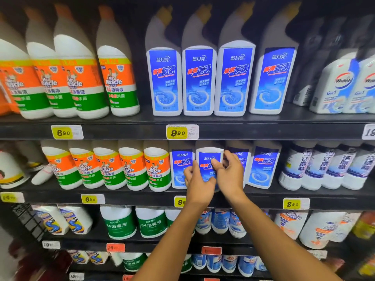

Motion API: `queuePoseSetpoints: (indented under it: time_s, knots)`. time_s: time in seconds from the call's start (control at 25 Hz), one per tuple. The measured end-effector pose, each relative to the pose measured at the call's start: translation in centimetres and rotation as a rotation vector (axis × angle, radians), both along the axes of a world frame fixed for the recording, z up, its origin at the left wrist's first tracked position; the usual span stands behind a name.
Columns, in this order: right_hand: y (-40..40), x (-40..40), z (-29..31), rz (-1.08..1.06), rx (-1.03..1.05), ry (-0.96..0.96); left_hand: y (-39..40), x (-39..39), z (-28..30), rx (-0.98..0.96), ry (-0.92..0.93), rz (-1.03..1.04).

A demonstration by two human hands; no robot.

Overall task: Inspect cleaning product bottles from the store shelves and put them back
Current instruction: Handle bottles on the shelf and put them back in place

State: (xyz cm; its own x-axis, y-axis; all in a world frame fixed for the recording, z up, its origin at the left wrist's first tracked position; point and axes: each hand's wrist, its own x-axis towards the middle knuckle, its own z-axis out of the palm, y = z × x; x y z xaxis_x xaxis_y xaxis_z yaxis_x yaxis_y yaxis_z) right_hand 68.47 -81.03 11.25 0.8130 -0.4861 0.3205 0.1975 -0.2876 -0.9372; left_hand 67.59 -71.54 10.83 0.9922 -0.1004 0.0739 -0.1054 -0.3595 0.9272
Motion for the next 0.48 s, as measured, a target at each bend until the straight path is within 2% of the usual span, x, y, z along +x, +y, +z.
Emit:
queuePoseSetpoints:
  time_s: [0.2,0.48]
  knots:
    - [-0.72,-0.40,0.08,-0.111,-0.304,0.057,-0.37,0.07,-0.25,0.020,-0.002,0.018]
    - [-0.70,-0.08,0.13,-0.137,-0.437,0.000,0.32,0.00,-0.17,-0.026,0.048,-0.040]
